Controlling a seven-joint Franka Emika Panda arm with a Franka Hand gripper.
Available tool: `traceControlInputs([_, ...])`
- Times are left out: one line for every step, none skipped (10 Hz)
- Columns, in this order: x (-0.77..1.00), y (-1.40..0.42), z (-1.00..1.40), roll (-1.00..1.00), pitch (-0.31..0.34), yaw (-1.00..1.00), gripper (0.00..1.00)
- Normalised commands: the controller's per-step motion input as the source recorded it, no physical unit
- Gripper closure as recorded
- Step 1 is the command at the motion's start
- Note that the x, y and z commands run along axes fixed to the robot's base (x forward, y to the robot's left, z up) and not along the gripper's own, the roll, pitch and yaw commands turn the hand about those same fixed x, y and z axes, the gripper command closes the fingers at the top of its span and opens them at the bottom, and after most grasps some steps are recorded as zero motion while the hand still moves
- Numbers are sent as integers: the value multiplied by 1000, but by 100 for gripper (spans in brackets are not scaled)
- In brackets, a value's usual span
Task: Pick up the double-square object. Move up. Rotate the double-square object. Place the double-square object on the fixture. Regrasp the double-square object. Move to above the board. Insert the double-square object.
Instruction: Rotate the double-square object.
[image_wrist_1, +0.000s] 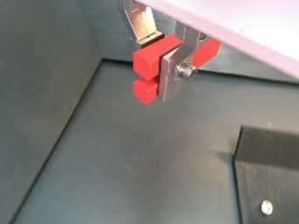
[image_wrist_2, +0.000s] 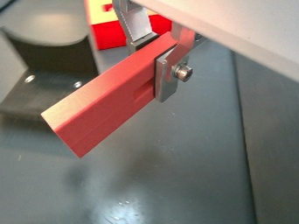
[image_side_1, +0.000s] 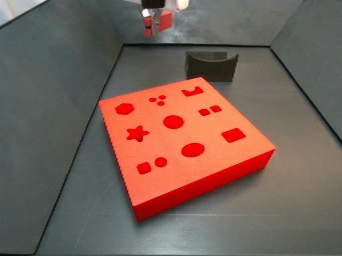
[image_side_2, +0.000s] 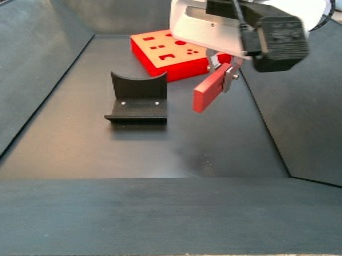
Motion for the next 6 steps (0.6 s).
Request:
traceControlInputs([5, 20, -23, -1, -1, -1000, 100])
traceControlInputs([5, 20, -23, -1, -1, -1000, 100])
traceControlInputs([5, 20, -23, -1, -1, -1000, 100])
traceControlInputs([5, 20, -23, -1, -2, -1000, 100])
traceControlInputs([5, 20, -23, -1, -2, -1000, 100])
traceControlInputs([5, 20, -23, -1, -2, -1000, 100])
